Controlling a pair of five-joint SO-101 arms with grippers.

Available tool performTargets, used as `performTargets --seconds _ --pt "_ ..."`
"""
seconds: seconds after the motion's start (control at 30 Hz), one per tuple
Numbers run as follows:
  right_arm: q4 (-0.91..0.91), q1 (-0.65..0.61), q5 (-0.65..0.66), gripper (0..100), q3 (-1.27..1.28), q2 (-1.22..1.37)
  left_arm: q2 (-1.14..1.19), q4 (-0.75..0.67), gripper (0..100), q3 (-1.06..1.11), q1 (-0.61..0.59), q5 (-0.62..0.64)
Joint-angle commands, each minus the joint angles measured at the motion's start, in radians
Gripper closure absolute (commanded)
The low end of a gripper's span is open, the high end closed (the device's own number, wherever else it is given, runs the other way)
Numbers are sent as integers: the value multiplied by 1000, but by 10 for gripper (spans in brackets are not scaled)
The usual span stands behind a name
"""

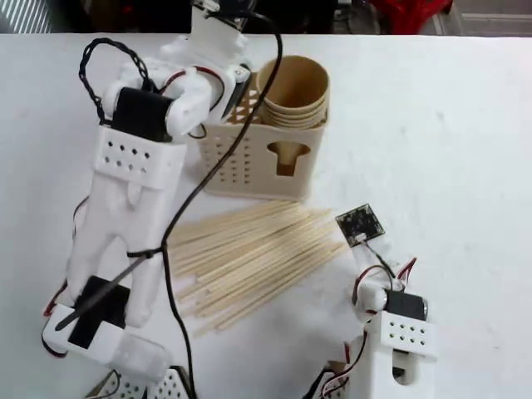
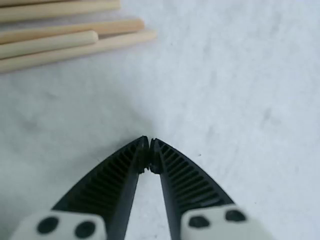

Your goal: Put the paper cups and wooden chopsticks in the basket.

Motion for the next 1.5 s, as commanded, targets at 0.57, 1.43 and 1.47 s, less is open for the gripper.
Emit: performTargets --seconds 0.57,1.43,1.47 --pt "-16 -1 0 981 -2 -13 189 -100 876 66 173 74" --pt "-21 -27 -5 977 -77 -13 191 416 871 89 -472 175" --pt "-4 -36 -6 977 -109 -13 191 370 871 164 -470 198"
